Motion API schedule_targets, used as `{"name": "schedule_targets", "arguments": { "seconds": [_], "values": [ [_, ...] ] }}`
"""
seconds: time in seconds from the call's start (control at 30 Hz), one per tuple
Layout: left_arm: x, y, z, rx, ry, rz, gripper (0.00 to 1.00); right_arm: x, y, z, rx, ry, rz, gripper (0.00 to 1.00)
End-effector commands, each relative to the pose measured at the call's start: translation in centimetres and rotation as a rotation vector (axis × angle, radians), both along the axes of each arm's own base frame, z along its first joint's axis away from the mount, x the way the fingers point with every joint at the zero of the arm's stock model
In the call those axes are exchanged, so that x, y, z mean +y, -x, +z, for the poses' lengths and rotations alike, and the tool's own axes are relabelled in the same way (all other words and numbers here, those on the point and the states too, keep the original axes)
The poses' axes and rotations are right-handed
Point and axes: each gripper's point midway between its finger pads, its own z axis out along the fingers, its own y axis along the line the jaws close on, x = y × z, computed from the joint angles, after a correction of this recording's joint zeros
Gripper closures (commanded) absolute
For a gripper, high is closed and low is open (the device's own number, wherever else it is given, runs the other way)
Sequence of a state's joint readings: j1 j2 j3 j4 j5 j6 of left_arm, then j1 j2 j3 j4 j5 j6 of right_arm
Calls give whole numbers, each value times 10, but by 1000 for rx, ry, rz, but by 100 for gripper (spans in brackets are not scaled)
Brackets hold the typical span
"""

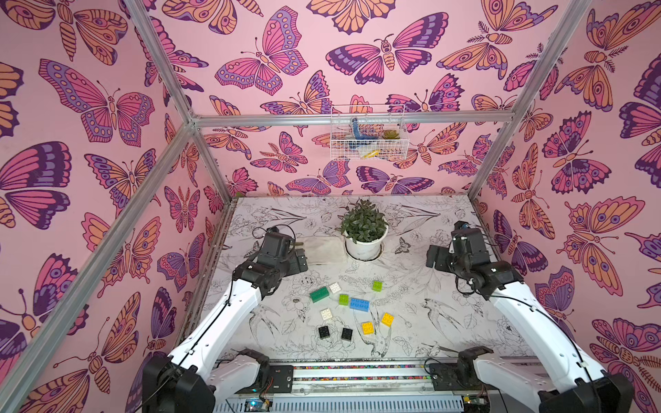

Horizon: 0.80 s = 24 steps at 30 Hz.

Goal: Assemble a giraffe with lego
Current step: Pick up the lego brick from the center of the board.

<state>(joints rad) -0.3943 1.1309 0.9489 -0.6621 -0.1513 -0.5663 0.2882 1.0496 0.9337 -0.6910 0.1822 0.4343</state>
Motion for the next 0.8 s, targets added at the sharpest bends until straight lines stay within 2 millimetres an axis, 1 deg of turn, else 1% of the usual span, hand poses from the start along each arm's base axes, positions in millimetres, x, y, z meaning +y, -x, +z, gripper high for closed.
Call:
{"name": "schedule_targets", "arguments": {
  "seconds": [0.0,0.1,0.2,0.3,0.37,0.4,0.47,0.5,0.53,0.6,0.7,0.77],
  "values": [
    [-17,55,-13,205,29,34,0,16,56,-30,241,-21,23,1],
    [-30,85,-19,280,51,65,0,42,81,-38,299,-37,103,1],
    [-41,109,-28,331,107,102,0,64,104,-41,325,-15,178,1],
    [-45,124,-43,382,119,111,0,81,118,-44,338,7,254,1],
    [-47,126,-53,398,115,88,0,93,125,-49,348,8,325,3],
    [-52,125,-58,394,127,62,0,99,127,-53,349,3,369,5],
    [-65,125,-64,412,179,-9,0,105,130,-61,360,4,417,10],
    [-71,126,-65,423,196,-46,0,108,130,-65,362,3,444,11],
    [-73,129,-68,439,196,-68,0,111,130,-69,365,5,461,11],
    [-73,138,-76,478,194,-90,0,114,129,-76,390,14,462,9],
    [-70,153,-81,494,220,-91,0,124,129,-84,451,1,429,8],
    [-64,160,-83,486,237,-76,0,132,126,-90,450,-4,407,7]
  ]
}}
